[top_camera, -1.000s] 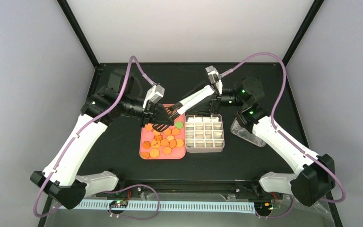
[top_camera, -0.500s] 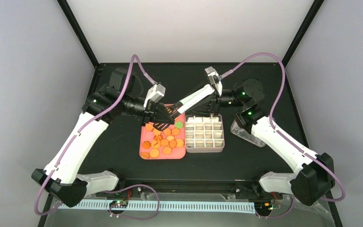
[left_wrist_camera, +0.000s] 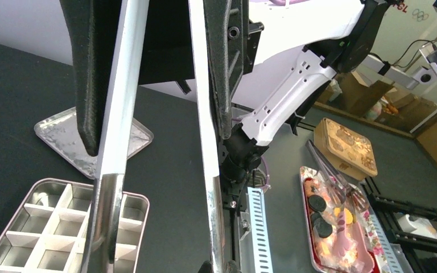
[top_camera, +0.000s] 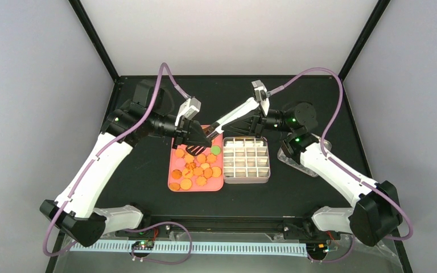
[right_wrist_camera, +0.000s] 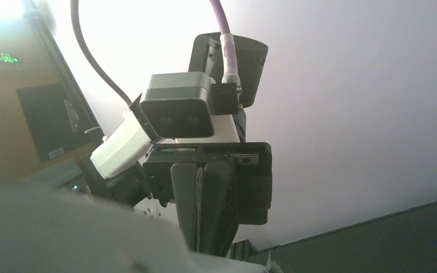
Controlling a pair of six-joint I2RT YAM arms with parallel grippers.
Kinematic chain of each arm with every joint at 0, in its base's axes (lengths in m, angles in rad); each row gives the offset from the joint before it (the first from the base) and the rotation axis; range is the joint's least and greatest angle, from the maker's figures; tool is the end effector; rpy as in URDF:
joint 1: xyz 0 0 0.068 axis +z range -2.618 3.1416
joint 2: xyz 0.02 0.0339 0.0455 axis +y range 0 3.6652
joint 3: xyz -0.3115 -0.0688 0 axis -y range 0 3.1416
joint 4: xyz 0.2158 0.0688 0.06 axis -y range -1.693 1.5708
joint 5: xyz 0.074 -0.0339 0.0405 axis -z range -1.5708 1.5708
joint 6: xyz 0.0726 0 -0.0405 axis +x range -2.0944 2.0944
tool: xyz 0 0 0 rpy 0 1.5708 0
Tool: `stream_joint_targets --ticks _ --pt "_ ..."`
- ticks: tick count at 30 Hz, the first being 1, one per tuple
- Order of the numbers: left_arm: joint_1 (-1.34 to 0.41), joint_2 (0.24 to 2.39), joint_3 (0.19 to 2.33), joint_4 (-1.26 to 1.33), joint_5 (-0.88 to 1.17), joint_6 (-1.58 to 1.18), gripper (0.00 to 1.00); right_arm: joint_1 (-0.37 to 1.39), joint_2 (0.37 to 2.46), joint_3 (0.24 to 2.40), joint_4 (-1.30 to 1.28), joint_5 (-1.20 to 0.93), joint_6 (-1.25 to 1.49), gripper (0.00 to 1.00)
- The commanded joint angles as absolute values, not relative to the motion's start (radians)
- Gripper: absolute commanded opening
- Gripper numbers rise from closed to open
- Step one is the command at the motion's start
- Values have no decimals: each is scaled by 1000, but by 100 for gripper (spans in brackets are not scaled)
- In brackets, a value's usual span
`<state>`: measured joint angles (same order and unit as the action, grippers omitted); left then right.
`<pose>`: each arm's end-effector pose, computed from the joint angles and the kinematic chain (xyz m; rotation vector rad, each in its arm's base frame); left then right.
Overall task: Pack the cookies
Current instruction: Pass from the left arm to the right
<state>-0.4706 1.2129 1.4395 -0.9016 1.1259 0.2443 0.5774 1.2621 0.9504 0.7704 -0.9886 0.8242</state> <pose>0.1395 -0.1445 0.4464 1.2766 1.6729 -1.3720 0.1775 0.1880 0.4516 -0.8629 1.2860 1.6960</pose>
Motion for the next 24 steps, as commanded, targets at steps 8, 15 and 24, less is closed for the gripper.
stream_joint_targets --ticks 8,15,24 --pt "-469 1210 1449 -823 1132 222 2 606 1268 943 925 -922 896 34" --pt "-469 1207 1448 -854 1124 251 2 607 1258 932 905 -928 882 28" --pt "-469 1207 1463 -897 1113 291 3 607 1253 932 882 -920 870 19"
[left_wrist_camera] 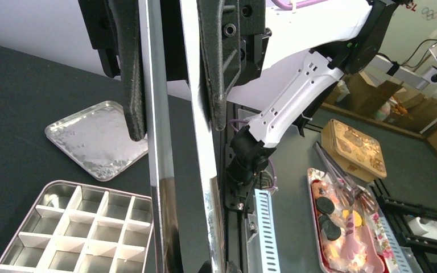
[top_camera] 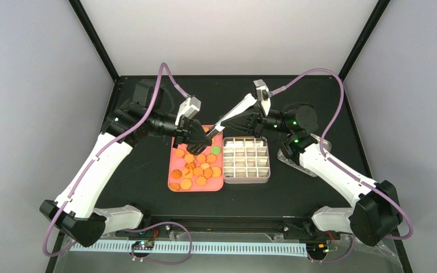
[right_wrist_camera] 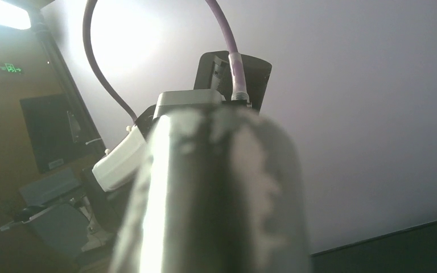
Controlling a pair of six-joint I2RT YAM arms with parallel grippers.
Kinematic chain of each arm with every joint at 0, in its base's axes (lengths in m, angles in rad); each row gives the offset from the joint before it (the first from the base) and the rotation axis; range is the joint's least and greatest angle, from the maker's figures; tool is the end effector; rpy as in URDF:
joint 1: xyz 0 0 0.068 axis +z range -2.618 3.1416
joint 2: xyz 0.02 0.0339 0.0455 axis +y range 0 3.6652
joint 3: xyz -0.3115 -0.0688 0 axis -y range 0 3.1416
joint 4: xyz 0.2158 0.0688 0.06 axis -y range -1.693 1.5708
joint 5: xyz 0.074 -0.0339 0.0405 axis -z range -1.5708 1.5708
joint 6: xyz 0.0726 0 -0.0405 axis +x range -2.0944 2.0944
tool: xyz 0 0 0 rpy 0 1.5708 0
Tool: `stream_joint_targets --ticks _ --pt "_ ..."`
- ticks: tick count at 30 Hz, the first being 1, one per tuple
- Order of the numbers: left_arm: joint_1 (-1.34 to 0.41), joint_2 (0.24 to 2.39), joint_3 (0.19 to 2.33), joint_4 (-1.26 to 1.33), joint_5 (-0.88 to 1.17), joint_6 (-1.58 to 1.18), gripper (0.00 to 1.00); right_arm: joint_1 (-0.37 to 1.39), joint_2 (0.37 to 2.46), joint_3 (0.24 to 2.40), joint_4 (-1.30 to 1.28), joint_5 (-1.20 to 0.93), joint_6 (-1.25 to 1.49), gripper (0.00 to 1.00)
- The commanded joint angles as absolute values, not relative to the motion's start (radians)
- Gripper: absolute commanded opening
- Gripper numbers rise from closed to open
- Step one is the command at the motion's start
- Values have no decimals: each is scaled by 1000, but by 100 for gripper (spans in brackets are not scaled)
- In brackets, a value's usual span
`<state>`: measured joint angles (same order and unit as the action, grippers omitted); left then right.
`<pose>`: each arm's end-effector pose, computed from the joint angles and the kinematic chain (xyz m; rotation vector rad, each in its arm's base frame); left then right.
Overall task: Pack the cookies
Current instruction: Pass from the left arm to the right
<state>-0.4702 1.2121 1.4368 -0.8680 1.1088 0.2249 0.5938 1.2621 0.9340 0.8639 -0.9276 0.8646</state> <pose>0.1424 -0.1453 0.4480 1.2627 1.6685 -1.3506 0.1747 0.1881 0.4575 -0.8113 1.2236 1.7022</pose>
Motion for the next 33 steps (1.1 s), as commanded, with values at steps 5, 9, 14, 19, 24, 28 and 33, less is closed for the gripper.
stream_joint_targets --ticks 5,9,14,19,24,28,33 --pt "-467 1216 1487 -974 1083 355 6 607 1229 933 810 -912 819 13" --pt "-467 1206 1488 -979 1077 368 5 607 1207 936 766 -898 788 14" --pt "-468 1208 1492 -1022 1083 408 3 607 1193 963 712 -910 752 30" --pt "-468 1215 1505 -1077 1097 455 2 606 1201 976 702 -936 753 35" --pt "-468 1232 1528 -1137 1104 507 2 607 1220 974 753 -973 798 41" --pt "-468 1246 1547 -1176 1102 541 2 606 1235 980 794 -1005 834 42" --pt "-467 1248 1553 -1191 1095 563 2 607 1243 983 815 -1029 857 41"
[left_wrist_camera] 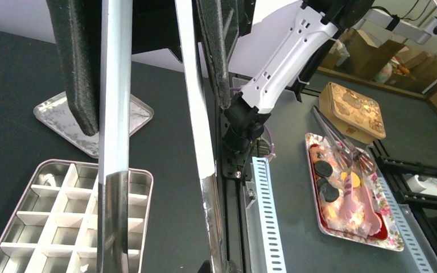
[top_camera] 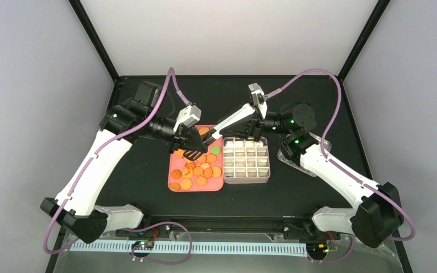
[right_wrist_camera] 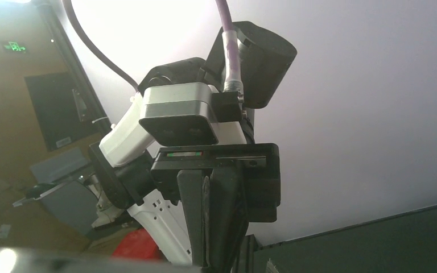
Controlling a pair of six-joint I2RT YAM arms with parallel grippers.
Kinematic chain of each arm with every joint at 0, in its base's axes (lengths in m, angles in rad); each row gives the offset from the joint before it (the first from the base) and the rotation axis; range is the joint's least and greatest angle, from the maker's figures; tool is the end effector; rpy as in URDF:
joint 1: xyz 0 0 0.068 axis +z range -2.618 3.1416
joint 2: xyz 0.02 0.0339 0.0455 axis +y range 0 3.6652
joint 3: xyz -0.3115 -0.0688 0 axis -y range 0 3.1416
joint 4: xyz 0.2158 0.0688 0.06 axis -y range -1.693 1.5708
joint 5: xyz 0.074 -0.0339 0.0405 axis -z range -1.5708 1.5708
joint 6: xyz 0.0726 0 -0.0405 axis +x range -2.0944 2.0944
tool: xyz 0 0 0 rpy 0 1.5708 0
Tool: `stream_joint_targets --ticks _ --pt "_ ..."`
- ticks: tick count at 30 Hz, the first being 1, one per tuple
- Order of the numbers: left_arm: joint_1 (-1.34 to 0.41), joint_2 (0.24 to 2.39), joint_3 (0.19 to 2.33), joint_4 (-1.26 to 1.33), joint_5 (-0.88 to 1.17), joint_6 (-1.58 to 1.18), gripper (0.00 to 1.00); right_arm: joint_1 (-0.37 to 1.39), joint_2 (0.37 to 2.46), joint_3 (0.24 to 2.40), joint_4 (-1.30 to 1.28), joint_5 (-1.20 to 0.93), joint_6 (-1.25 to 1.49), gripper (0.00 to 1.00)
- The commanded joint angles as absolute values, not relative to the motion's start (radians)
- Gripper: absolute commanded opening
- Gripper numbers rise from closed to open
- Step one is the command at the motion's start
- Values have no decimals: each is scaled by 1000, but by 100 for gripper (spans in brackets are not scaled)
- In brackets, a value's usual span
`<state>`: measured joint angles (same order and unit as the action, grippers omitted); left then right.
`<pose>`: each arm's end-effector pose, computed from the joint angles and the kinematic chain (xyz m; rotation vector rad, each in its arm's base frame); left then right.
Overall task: Pack the cookies
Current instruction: Pass from the left arm to the right
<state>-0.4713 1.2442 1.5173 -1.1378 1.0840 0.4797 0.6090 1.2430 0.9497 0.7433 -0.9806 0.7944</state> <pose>0.1328 -0.1397 0.4424 1.3990 1.6818 -1.2827 0.1678 0.1906 0.4532 -0.8911 1.2691 1.6966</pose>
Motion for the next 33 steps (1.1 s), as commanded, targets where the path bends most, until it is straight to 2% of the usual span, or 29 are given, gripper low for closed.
stream_joint_targets --ticks 1,16,23,28,30,33 --pt "-468 1249 1554 -1197 1094 570 2 606 1245 985 819 -1031 861 41" --pt "-468 1247 1549 -1167 987 577 6 607 1229 992 660 -942 734 22" --pt "-467 1252 1558 -1119 796 545 24 630 1197 999 510 -855 600 17" --pt "-444 1253 1568 -1150 707 553 48 670 1180 1014 372 -767 478 16" --pt "-417 1250 1574 -1168 696 562 63 693 1181 1023 303 -719 418 15" --pt "-342 1247 1592 -1197 669 591 74 746 1191 1039 192 -616 315 15"
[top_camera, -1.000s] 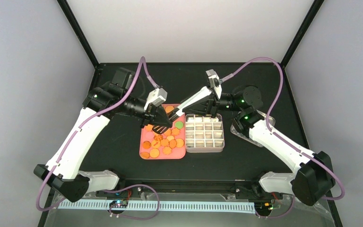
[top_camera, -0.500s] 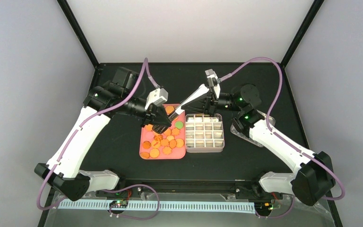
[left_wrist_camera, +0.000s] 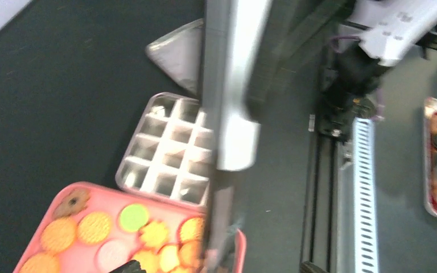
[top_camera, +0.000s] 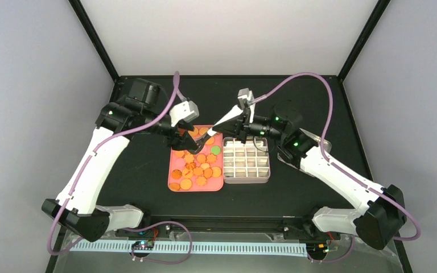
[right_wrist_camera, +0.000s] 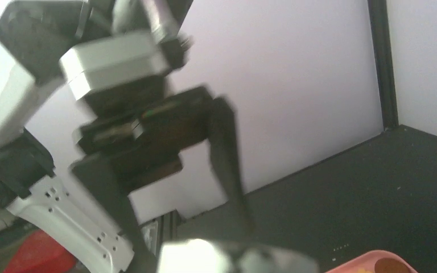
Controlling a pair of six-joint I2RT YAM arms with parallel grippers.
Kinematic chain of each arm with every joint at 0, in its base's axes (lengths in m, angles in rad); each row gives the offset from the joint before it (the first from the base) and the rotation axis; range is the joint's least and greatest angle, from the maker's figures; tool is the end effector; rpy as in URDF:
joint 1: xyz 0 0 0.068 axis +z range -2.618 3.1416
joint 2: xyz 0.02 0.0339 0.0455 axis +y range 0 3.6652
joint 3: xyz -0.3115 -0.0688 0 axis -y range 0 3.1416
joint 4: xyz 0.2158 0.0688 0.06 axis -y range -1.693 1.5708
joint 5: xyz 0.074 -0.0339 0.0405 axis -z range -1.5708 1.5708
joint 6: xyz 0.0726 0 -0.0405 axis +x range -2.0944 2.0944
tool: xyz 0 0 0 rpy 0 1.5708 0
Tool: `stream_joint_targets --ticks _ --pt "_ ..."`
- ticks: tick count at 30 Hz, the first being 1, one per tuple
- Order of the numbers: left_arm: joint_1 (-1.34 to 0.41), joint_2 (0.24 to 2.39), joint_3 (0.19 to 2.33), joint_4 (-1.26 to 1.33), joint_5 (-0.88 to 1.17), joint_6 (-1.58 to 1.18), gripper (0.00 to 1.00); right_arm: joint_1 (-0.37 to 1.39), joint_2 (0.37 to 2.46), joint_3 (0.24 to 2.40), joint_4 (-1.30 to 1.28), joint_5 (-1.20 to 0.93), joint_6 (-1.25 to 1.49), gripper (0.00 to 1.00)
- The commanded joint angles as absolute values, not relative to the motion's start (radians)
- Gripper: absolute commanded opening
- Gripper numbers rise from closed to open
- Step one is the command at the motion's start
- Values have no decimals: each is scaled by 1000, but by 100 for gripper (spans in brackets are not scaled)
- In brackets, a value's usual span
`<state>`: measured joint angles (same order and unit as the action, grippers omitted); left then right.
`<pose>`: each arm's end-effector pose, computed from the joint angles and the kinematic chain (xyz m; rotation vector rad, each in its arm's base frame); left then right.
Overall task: Pack the cookies
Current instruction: Pass from the left arm to the right, then pick up the fake cookies from the plate.
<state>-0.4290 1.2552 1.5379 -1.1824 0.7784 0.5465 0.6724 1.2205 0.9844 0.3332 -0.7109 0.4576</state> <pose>0.1534 -0.1262 0.4290 1.3627 1.8697 -0.8908 0.1781 0.2023 0.4264 -0.7966 1.4729 1.4004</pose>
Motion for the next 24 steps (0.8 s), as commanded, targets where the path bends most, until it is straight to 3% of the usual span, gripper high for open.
stream_joint_targets --ticks 1,4,13,24 --pt "-310 1246 1596 -1205 657 600 77 765 1195 1044 164 -578 288 15" --pt "-205 1239 1571 -1194 603 629 85 823 1220 1052 118 -479 230 15" --pt "126 1221 1276 -941 518 589 90 964 1336 1079 84 -217 100 12" --pt "171 1217 978 -637 565 444 91 1000 1546 1146 189 -36 73 11"
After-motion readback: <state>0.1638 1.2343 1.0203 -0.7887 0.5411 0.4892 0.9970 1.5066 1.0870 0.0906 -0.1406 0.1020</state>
